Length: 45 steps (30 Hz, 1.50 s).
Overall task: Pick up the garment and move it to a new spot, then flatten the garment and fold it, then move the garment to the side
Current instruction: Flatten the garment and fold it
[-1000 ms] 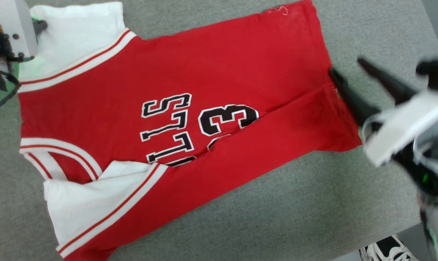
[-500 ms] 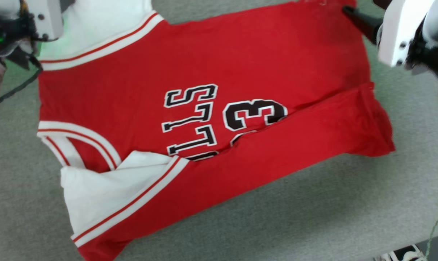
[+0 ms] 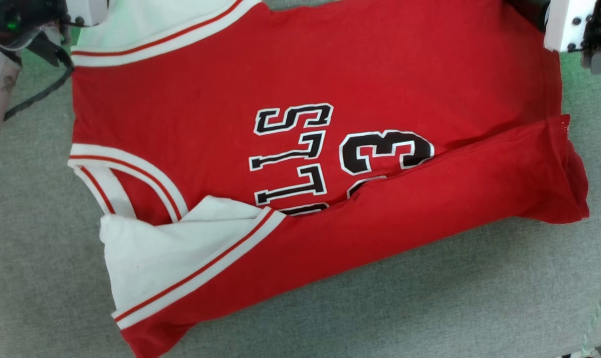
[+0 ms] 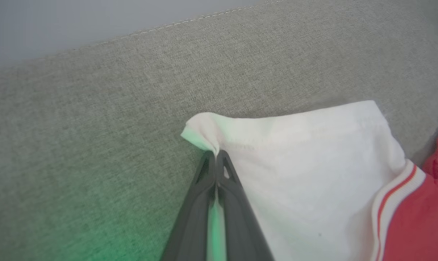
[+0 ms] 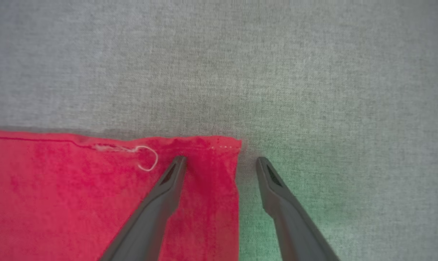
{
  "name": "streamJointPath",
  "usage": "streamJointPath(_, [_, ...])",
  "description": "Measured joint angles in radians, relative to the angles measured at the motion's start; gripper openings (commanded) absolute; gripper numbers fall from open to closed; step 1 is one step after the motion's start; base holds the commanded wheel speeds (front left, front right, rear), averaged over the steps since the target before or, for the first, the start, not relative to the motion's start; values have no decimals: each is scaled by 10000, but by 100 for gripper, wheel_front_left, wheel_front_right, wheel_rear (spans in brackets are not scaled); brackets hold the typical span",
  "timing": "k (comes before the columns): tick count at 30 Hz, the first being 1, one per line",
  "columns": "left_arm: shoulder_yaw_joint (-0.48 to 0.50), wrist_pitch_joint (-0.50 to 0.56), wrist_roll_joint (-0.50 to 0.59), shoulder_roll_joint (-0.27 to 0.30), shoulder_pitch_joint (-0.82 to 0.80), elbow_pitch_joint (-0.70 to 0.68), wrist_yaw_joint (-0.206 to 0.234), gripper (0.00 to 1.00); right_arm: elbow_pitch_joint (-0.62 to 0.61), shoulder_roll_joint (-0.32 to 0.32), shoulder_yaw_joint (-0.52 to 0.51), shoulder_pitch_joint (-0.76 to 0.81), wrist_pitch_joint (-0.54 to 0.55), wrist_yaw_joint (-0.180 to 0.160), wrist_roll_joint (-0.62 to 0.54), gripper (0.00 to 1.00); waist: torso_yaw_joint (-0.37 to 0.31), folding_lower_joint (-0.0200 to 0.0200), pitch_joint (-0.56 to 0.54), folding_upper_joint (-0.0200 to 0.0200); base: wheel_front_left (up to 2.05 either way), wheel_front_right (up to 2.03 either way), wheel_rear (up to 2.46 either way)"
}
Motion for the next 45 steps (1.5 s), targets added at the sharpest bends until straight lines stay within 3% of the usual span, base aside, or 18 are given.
streamJointPath(3, [-119,-84,-107,6,-27,-35,-6,0,288,6,107,-149,-100,0,238,0,55,0,15,0,0,0,0])
streamJointPath(9, [-284,-600,-453,-54,202,-88,8,0,529,-35,351,-163,-1289,2,362,0,158,0,-169,0,0,0,0])
streamJointPath(16, [-347,-1837,-1212,58,1337,-746,8,0,127,-585,857,831,-2602,2,915,0,387,0,-966,-1,0,0,0])
streamJointPath(25, [-545,-3565,-2036,966,3158,-3196,10,0,-1847,-2006,1488,2921,-3097,2,1655,0,849,0,-2277,0,0,0,0])
streamJointPath(33, [-370,-5227,-2548,1877,5354,-5676,27,0,-3962,-3089,924,4940,-2876,0,1977,0,1465,0,-2980,0,0,0,0])
streamJointPath(38, [-387,-6228,-2663,2324,7084,-7281,506,0,-5062,-3423,-19,6579,-2585,0,1962,0,1835,-1,-3161,0,0,0,0])
streamJointPath(45, [-453,-7304,-2663,2863,8799,-8905,1459,0,-6543,-3300,-1565,8688,-2046,2,1536,0,2119,-1,-3073,0,0,0,0])
